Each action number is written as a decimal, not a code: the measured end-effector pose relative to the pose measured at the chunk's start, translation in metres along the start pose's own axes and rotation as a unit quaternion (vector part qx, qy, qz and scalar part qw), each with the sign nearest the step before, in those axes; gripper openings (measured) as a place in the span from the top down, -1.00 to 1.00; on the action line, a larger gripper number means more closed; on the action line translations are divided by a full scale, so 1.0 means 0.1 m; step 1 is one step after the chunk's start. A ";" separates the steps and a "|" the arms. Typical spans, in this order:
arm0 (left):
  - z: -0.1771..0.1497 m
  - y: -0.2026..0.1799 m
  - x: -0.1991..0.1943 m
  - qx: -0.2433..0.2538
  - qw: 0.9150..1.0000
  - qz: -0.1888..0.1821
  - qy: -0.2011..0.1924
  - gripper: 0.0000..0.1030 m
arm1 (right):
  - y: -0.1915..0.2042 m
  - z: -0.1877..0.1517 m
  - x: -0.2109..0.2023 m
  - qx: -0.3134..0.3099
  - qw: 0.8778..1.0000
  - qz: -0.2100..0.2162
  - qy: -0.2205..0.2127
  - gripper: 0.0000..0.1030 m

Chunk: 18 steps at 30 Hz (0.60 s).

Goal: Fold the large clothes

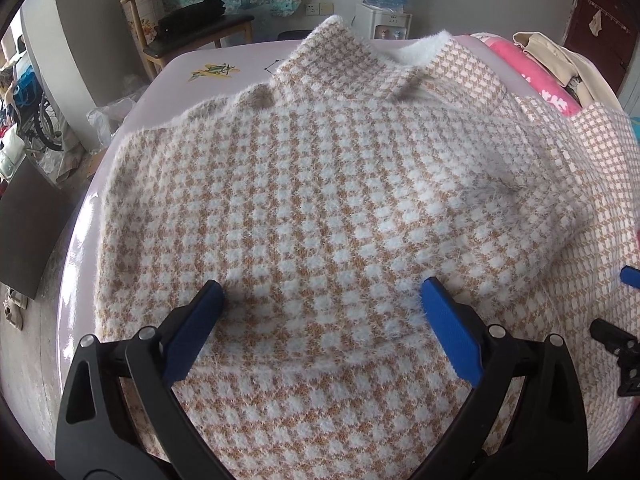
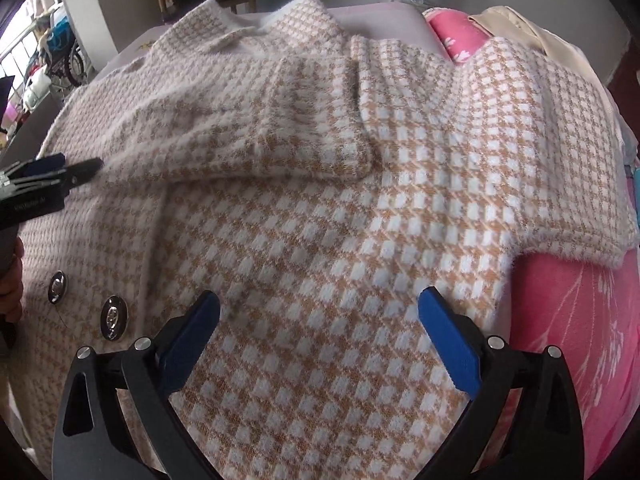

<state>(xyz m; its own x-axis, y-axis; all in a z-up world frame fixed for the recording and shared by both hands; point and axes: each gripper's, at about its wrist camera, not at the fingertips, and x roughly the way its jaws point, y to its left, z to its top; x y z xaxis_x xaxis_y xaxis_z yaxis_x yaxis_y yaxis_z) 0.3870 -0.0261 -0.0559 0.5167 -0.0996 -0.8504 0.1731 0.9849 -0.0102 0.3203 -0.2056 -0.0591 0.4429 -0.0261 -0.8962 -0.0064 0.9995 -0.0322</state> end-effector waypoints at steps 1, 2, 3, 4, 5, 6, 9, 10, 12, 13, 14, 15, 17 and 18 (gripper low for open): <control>0.00 0.00 0.00 0.000 1.000 -0.001 0.001 -0.86 | -0.07 0.01 -0.10 0.013 1.000 0.008 -0.013 -0.88; 0.00 0.01 0.00 0.000 1.000 -0.002 0.002 -0.86 | -0.15 0.02 -0.21 0.023 0.999 0.015 -0.030 -0.88; 0.00 0.01 0.00 0.000 1.000 -0.002 0.002 -0.86 | -0.25 0.03 -0.33 0.032 0.998 0.019 -0.049 -0.88; 0.00 0.01 0.01 0.000 1.000 -0.002 0.002 -0.86 | -0.37 0.03 -0.44 0.044 0.997 0.017 -0.066 -0.88; 0.00 0.02 0.01 0.000 1.000 -0.003 0.003 -0.86 | -0.51 0.04 -0.54 0.057 0.995 0.013 -0.079 -0.88; 0.00 0.01 0.00 0.000 1.000 -0.003 0.003 -0.86 | -0.68 0.05 -0.62 0.072 0.994 0.010 -0.086 -0.88; 0.00 0.01 0.01 0.000 1.000 -0.003 0.002 -0.86 | -1.24 0.07 -0.78 0.131 0.987 -0.001 -0.092 -0.88; 0.00 0.01 0.01 0.000 1.000 -0.004 0.002 -0.86 | -1.46 0.08 -0.80 0.153 0.984 -0.003 -0.091 -0.87; 0.00 0.01 0.01 0.000 1.000 -0.003 0.001 -0.86 | -1.87 0.06 -0.84 0.198 0.976 -0.009 -0.091 -0.78; 0.00 0.02 0.01 0.000 1.000 -0.003 0.001 -0.86 | -2.06 0.06 -0.84 0.219 0.972 -0.014 -0.088 -0.72; 0.00 0.02 0.01 0.000 1.000 -0.003 0.001 -0.87 | -2.25 0.05 -0.83 0.241 0.967 -0.019 -0.084 -0.70; 0.00 0.02 0.01 0.001 1.000 -0.003 0.001 -0.87 | -2.42 0.05 -0.82 0.262 0.961 -0.025 -0.081 -0.64; 0.00 0.02 0.01 0.002 1.000 -0.004 0.002 -0.87 | -2.71 0.03 -0.77 0.298 0.951 -0.029 -0.077 -0.55; 0.00 0.02 0.01 0.001 1.000 -0.004 0.002 -0.87 | -2.84 0.03 -0.75 0.316 0.945 -0.026 -0.076 -0.52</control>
<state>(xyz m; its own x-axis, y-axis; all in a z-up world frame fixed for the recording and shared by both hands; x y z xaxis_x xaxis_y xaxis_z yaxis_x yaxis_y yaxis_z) 0.3881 -0.0242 -0.0572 0.5114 -0.1070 -0.8527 0.1793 0.9837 -0.0159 0.2918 -0.4879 0.0182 0.5526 -0.1204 -0.8247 0.5346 0.8104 0.2399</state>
